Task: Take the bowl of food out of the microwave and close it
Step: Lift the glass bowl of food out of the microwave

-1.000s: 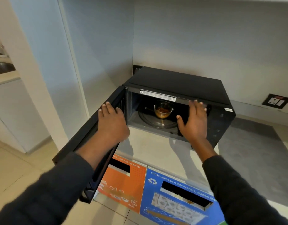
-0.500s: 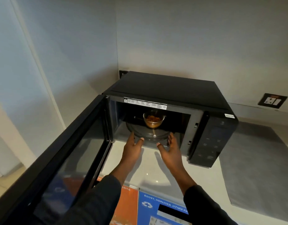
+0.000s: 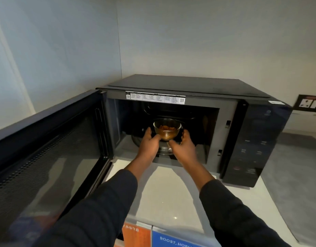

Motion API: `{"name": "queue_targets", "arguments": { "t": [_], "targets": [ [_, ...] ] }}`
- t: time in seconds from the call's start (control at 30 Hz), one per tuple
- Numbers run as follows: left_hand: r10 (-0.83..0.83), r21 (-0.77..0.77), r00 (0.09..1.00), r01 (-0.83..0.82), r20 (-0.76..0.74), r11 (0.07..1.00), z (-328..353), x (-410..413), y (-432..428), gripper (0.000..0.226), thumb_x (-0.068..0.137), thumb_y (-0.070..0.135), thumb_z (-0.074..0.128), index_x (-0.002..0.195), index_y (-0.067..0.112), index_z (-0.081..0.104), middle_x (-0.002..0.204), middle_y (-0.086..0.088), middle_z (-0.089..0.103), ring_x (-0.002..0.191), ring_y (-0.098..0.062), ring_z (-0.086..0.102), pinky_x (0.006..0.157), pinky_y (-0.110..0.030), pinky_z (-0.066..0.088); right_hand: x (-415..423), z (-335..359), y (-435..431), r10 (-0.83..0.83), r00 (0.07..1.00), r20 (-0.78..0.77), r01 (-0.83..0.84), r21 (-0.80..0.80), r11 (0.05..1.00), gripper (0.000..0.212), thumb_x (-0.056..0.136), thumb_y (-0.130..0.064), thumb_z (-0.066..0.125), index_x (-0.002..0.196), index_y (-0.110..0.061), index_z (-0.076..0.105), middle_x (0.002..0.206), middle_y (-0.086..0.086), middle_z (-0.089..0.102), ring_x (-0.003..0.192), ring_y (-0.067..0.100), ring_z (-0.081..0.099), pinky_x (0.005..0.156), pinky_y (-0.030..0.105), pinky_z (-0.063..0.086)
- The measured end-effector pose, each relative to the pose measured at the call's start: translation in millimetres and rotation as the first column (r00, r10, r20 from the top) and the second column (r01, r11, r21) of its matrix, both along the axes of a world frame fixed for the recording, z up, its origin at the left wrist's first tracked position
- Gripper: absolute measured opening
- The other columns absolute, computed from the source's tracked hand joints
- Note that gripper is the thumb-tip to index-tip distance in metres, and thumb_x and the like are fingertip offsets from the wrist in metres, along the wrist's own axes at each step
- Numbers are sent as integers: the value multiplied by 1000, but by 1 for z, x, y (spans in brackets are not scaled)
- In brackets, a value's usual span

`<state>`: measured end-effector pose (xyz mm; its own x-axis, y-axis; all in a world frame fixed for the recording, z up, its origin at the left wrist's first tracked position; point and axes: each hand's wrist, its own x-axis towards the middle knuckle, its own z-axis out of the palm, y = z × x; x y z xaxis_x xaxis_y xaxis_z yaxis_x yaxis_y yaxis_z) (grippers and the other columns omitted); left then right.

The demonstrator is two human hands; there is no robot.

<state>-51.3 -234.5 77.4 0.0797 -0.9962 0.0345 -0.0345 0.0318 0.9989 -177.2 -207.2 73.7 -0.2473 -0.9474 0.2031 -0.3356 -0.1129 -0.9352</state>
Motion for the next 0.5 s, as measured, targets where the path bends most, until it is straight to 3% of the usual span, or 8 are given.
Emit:
{"name": "queue_targets", "arguments": {
  "t": [0.07,0.13,0.23,0.33,0.5],
  "targets": [
    [6,17,1000,-6,-3,1000,4,-3,-9,66,94,19,50,156,18,28,154,-5,43,137,-25,45,109,-36,37,0,3,-11,7,1000,29,-7,-2,1000,43,81,-36,72,117,-30,51,104,-8,66,97,18,67,80,35,55],
    [23,31,1000,-23,7,999,7,-5,-19,51,93,17,49,143,16,45,133,-2,58,109,-20,59,85,-33,46,1,6,-23,22,997,70,-24,22,999,32,77,-40,73,102,-29,57,90,-5,68,81,15,69,65,30,56],
    [69,68,997,-67,-32,995,13,-9,-30,20,93,16,48,111,15,57,96,-7,66,76,-13,58,57,-27,40,0,11,-39,36,991,128,-46,81,996,16,80,-33,75,87,-32,60,83,-5,70,74,11,69,54,22,50],
    [99,103,993,-93,-57,990,15,-13,-37,8,95,18,49,99,16,55,81,-3,60,71,-14,56,55,-29,38,-1,12,-52,37,978,207,-77,191,979,20,85,-24,70,104,-21,67,96,7,73,87,22,71,67,30,55],
    [125,72,986,-117,-112,990,16,-18,-33,11,93,14,50,87,21,53,85,-4,61,78,-18,59,60,-28,42,3,6,-51,-51,946,320,-11,189,982,35,90,-22,62,124,-16,61,108,12,73,98,28,70,93,48,59]
  ]
}}
